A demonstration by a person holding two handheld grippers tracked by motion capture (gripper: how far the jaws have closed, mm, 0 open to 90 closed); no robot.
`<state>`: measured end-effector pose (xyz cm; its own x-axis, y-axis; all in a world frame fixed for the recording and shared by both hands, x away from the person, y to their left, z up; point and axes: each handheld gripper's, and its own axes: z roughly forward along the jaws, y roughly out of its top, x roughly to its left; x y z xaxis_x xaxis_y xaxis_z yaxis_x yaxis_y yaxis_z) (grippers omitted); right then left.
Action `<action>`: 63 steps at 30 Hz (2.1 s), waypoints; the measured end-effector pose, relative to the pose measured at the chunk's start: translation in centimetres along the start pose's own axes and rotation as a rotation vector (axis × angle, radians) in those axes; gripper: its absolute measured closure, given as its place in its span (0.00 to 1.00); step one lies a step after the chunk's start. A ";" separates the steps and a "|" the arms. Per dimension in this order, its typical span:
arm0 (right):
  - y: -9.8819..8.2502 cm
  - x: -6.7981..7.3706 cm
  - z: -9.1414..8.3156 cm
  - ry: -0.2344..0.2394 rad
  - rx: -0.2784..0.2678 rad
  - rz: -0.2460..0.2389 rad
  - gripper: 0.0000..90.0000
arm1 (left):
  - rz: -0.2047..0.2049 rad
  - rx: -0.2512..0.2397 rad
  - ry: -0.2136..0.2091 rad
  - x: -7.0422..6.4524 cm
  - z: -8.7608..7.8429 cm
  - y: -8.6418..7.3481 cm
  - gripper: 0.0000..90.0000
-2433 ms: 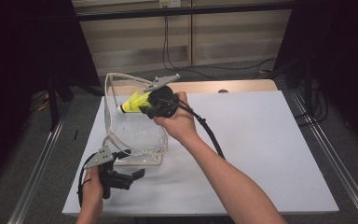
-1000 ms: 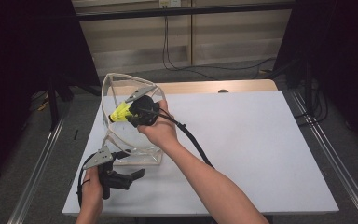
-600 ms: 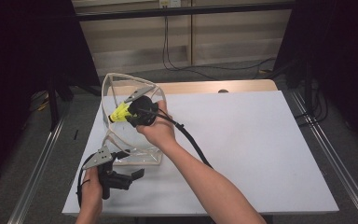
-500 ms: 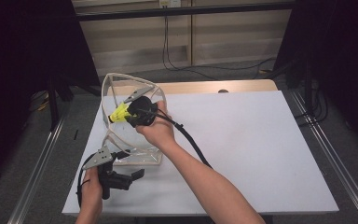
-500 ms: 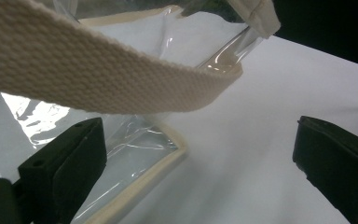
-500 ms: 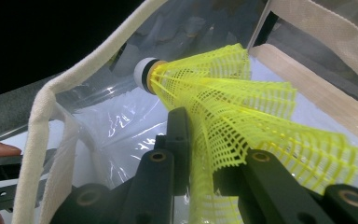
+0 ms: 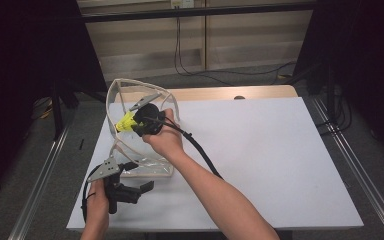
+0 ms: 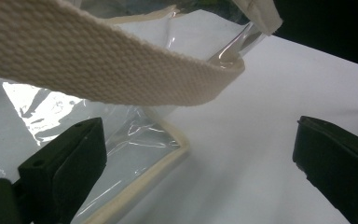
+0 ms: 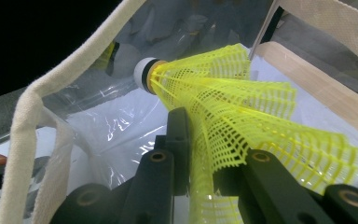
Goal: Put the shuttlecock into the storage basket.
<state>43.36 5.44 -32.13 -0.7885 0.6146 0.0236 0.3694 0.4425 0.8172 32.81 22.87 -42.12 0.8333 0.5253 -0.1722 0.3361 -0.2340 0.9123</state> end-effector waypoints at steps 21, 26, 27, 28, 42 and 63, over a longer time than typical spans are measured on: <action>-0.4 0.0 1.2 -0.002 0.016 -0.019 0.88 | 0.000 0.005 0.011 -0.1 0.0 -0.1 0.03; -0.6 0.1 1.5 -0.010 0.030 -0.038 0.88 | 0.001 0.008 0.013 -0.1 0.0 -0.1 0.03; -0.6 0.1 1.6 -0.011 0.032 -0.042 0.88 | -0.001 0.006 0.012 -0.1 0.0 -0.1 0.03; -0.7 0.1 1.6 -0.011 0.033 -0.043 0.88 | -0.001 0.005 0.012 -0.1 0.0 -0.1 0.03; -1.4 0.1 2.5 -0.005 0.046 -0.050 0.87 | 0.000 0.010 0.010 0.0 0.1 -0.1 0.03; -2.0 0.0 3.4 0.009 0.094 -0.073 0.96 | 0.002 0.013 0.010 0.0 0.0 -0.2 0.03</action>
<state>44.27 6.80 -35.69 -0.8192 0.5728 -0.0285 0.3547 0.5451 0.7596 32.77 22.89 -42.28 0.8296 0.5328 -0.1670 0.3403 -0.2453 0.9078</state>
